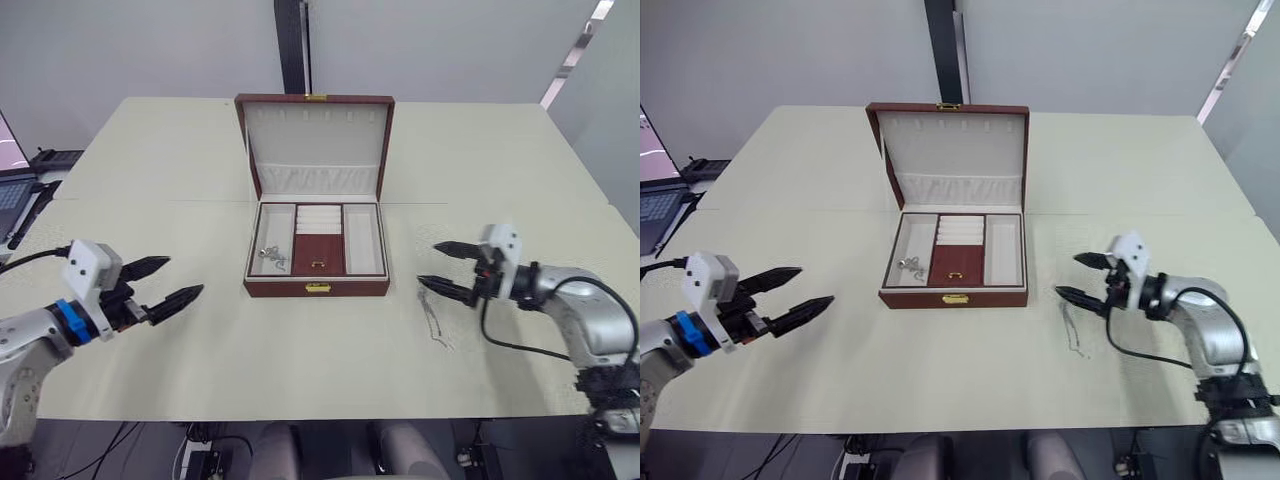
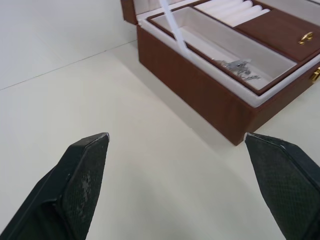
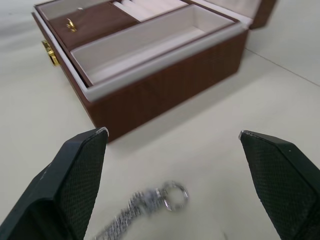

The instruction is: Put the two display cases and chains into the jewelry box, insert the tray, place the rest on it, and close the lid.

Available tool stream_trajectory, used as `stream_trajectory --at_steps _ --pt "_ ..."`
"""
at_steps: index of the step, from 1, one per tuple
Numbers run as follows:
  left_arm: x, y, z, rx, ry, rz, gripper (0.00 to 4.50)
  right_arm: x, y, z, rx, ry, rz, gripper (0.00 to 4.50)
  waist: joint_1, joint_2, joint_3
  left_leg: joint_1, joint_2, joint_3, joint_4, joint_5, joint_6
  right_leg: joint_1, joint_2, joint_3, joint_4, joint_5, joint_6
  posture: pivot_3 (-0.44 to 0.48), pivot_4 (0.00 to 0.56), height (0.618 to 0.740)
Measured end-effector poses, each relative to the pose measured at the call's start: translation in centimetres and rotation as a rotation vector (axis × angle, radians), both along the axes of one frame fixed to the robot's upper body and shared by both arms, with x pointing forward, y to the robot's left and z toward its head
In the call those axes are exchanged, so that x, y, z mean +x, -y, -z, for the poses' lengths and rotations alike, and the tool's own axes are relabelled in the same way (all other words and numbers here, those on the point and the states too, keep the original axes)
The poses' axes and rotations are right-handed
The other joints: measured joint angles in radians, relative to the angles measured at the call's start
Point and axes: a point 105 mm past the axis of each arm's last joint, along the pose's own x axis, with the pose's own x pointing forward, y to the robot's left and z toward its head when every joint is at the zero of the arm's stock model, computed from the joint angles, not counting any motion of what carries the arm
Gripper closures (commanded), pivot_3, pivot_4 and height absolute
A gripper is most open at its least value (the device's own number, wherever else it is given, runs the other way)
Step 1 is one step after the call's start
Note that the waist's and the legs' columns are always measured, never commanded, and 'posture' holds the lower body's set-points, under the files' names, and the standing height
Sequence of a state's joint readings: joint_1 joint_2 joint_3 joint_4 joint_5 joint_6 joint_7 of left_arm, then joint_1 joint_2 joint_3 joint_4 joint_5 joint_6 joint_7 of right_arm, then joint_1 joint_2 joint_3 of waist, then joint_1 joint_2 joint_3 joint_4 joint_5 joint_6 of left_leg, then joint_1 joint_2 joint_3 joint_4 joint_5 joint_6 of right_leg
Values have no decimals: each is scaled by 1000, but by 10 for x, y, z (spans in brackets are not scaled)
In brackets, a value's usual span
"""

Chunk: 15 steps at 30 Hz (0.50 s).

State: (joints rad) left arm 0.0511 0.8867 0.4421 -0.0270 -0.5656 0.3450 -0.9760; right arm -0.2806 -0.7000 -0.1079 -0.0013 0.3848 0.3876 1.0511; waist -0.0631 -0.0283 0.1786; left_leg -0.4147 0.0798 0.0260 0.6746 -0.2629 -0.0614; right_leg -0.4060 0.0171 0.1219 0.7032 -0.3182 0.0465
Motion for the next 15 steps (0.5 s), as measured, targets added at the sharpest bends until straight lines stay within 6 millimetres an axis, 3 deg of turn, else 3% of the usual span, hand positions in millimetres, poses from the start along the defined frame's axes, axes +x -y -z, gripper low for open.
stream_trajectory --at_steps 5,9,15 --pt "-3 -20 7 33 -32 -45 0 -15 35 10 -33 -45 91 40 5 0 0 0 0 0 0 0 0 0 0 0 0 0 0 0 150 740" --pt "-8 -29 15 47 -57 -73 0 -16 65 13 -33 -50 199 40 4 0 0 0 0 1 0 0 0 0 0 1 0 0 0 0 150 740" --pt "-13 -38 15 63 -53 -105 0 -16 81 27 -43 -74 255 40 4 0 0 0 0 1 0 0 0 0 0 1 0 0 0 0 150 740"
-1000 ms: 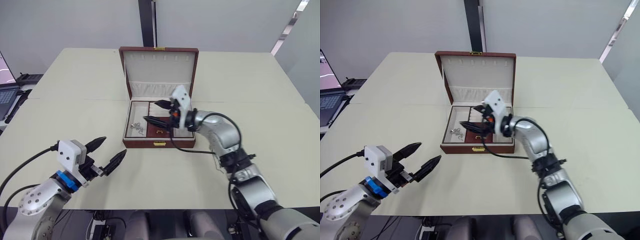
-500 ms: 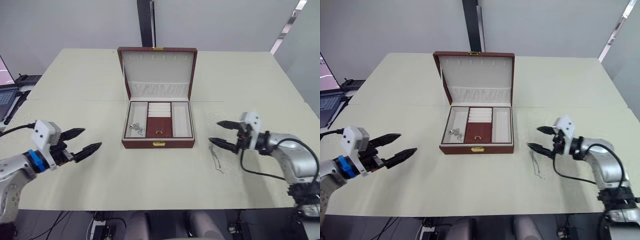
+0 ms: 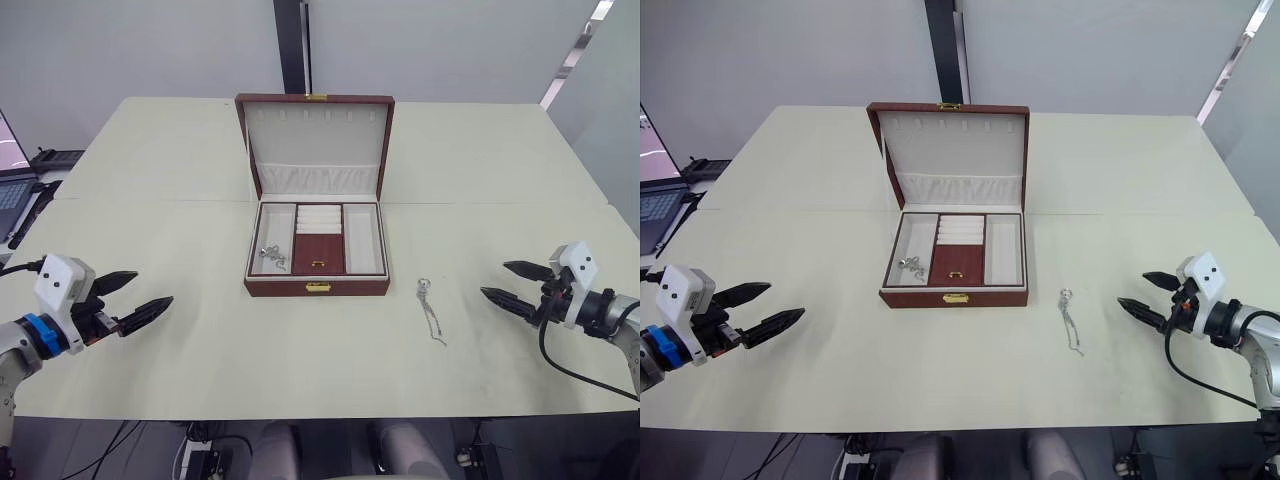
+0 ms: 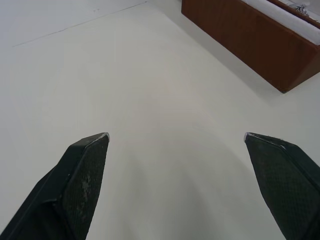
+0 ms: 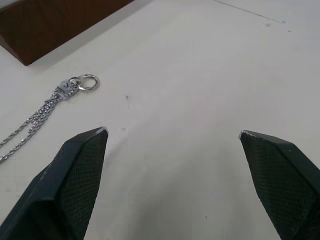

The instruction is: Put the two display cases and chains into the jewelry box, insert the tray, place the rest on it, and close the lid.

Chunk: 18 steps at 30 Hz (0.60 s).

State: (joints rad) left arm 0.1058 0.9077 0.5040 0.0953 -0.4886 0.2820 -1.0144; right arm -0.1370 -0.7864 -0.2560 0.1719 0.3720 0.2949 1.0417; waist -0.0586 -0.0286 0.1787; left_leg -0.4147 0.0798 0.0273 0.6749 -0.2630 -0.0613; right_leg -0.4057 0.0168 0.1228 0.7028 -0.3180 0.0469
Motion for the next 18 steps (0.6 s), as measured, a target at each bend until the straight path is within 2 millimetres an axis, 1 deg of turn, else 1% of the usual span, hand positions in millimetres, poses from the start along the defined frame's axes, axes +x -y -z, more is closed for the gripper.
stream_trajectory --at_steps 3,6,8,18 --pt "-1 -3 -2 4 9 -9 0 0 5 4 -1 -7 16 40 1 0 0 0 0 0 0 0 0 0 0 0 0 0 0 0 150 740" --pt "-3 -3 1 -1 1 -13 0 1 7 5 -2 -5 22 40 0 0 0 0 0 0 0 0 0 0 0 0 0 0 0 0 150 740" --pt "-4 -2 4 -8 -3 -16 0 1 7 5 -4 0 20 40 1 0 0 0 0 0 0 0 0 0 0 0 0 0 0 0 150 740" --pt "-3 -1 5 -14 6 -26 0 4 6 1 -6 15 23 40 1 0 0 0 0 0 0 0 0 0 0 0 0 0 0 0 150 740"
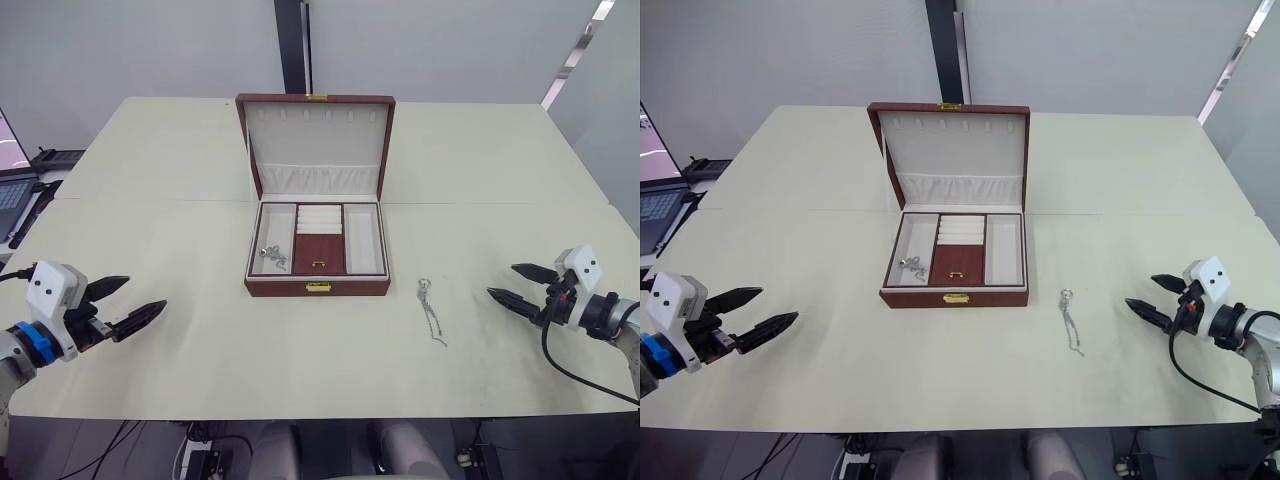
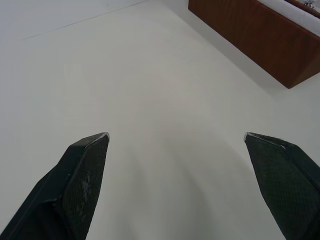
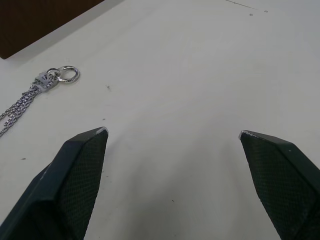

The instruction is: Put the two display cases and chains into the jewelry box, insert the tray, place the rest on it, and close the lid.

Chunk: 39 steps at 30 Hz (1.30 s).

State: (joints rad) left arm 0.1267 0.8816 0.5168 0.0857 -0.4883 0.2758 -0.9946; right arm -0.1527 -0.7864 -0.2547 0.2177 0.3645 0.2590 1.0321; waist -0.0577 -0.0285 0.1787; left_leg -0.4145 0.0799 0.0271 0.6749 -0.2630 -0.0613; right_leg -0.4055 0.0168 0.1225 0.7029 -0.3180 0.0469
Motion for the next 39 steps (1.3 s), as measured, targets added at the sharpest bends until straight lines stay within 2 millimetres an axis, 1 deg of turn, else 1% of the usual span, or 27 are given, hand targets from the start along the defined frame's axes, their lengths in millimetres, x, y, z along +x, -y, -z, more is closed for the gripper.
stream_trajectory --at_steps 3,5,10,13,15,17,21,24,28,31,37,39 --pt "0 2 -1 1 5 9 0 0 -5 -4 6 6 -9 40 0 0 0 0 0 0 0 0 0 0 0 0 0 0 0 0 150 740" --pt "0 10 -2 8 17 37 0 -3 -14 -8 15 9 -26 40 0 0 0 0 0 0 0 0 0 0 0 0 0 0 0 0 150 740" --pt "-1 54 0 16 25 208 0 -10 -38 -21 53 26 -58 40 3 0 0 0 0 -1 0 0 0 1 0 0 0 0 0 0 150 740" --pt "-4 84 0 21 22 331 0 -20 -56 -22 81 26 -67 40 4 0 0 0 0 -1 0 0 0 1 0 0 0 0 0 0 150 740" --pt "-7 106 0 19 15 425 0 -24 -70 -20 103 30 -58 40 2 0 0 0 0 -1 0 0 0 1 0 0 0 0 0 0 150 740" --pt "-10 124 0 14 11 507 0 -25 -81 -18 112 44 -37 40 2 0 -1 0 0 -1 0 0 0 1 0 0 0 0 1 0 150 740" --pt "-15 152 6 10 -16 657 0 -25 -102 -7 124 44 21 40 2 0 -1 0 0 -1 0 0 0 1 0 0 0 0 1 0 150 740" --pt "-19 170 13 1 -36 759 0 -24 -117 3 96 32 79 40 2 0 -1 0 0 -1 0 0 0 0 0 0 0 0 1 0 150 740" --pt "-19 180 10 -4 -17 814 0 -28 -130 18 77 0 117 40 3 0 -1 0 0 -1 0 0 0 0 0 0 0 0 0 0 150 740" --pt "-16 183 8 3 3 839 0 -31 -135 29 42 -15 142 40 3 0 -1 0 0 -1 1 0 0 0 0 0 0 0 0 0 150 740" --pt "-18 186 9 6 -3 880 0 -24 -136 31 18 13 192 40 2 -2 -2 0 0 -2 1 0 0 1 1 0 0 0 0 0 150 740" --pt "-16 188 6 7 11 885 0 -23 -137 33 22 18 203 40 2 -4 -4 0 0 -2 1 0 0 1 1 0 0 0 0 0 150 740"
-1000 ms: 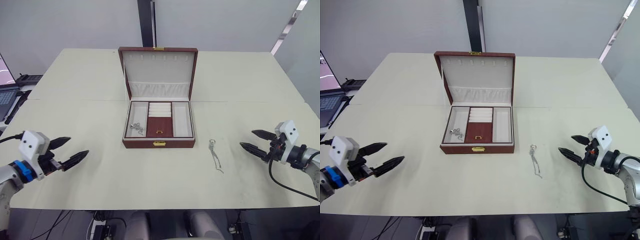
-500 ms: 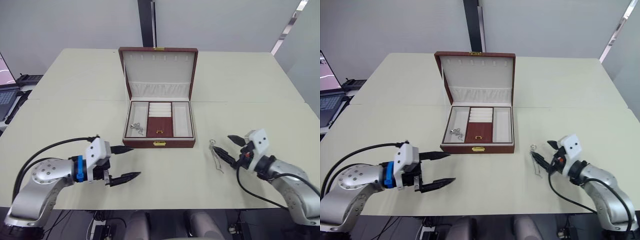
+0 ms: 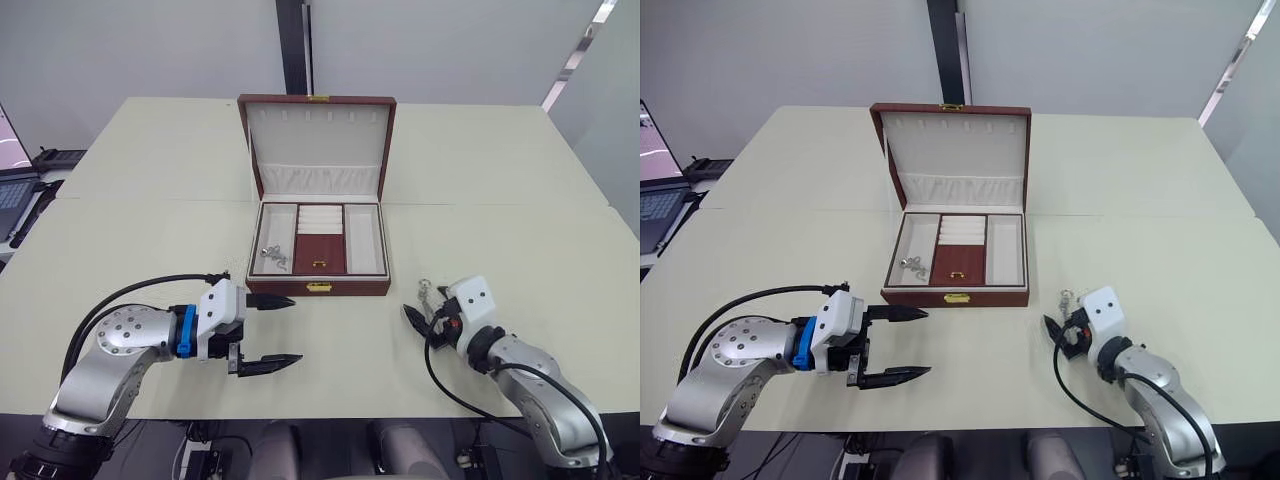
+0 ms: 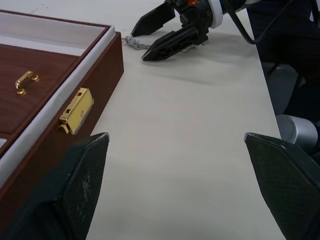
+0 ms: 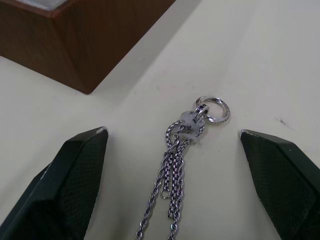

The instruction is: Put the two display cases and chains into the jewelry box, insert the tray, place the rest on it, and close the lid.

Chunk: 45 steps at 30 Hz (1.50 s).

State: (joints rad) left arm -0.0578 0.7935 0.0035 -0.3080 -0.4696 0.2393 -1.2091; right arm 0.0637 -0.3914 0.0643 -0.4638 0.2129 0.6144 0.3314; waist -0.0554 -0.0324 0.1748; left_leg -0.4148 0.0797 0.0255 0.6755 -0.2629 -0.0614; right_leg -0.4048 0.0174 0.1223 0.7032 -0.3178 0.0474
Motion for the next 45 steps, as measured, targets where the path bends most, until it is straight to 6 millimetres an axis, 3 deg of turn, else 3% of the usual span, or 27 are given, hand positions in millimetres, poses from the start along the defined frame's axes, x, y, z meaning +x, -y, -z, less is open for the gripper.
stream_trajectory --at_steps 4,7,10,12,29,38,45 --pt "2 3 -1 -2 -3 3 0 0 -1 3 -27 7 3 40 0 -2 -3 0 0 0 0 0 0 0 0 0 0 0 0 0 150 740" --pt "4 6 0 -5 -3 -1 0 -2 1 7 -37 -4 7 602 1 -3 -4 0 0 0 0 0 0 0 0 0 0 0 0 0 150 740" --pt "7 11 -3 -5 1 -1 0 -5 2 11 -62 -15 0 1617 2 -5 -9 0 0 -1 0 0 0 1 0 -1 0 0 0 0 150 740" --pt "8 13 -5 -10 4 -1 0 -6 0 12 -60 -15 -7 2057 3 -5 -11 0 0 -1 0 0 0 1 0 -1 0 0 0 0 150 740" --pt "8 15 0 -31 7 -9 0 -7 7 17 -59 -34 3 4440 16 -8 -26 1 0 -1 0 0 0 2 0 -1 -1 0 0 0 150 740" --pt "10 12 6 -44 3 -24 0 -6 11 17 -52 -29 -8 4475 23 -8 -27 0 0 -1 0 0 0 2 0 -1 -3 0 0 0 150 740" --pt "10 13 5 -51 8 -24 0 -8 12 5 43 0 -56 4475 23 -2 -24 0 0 -1 0 0 0 1 0 0 -3 0 0 0 150 740"
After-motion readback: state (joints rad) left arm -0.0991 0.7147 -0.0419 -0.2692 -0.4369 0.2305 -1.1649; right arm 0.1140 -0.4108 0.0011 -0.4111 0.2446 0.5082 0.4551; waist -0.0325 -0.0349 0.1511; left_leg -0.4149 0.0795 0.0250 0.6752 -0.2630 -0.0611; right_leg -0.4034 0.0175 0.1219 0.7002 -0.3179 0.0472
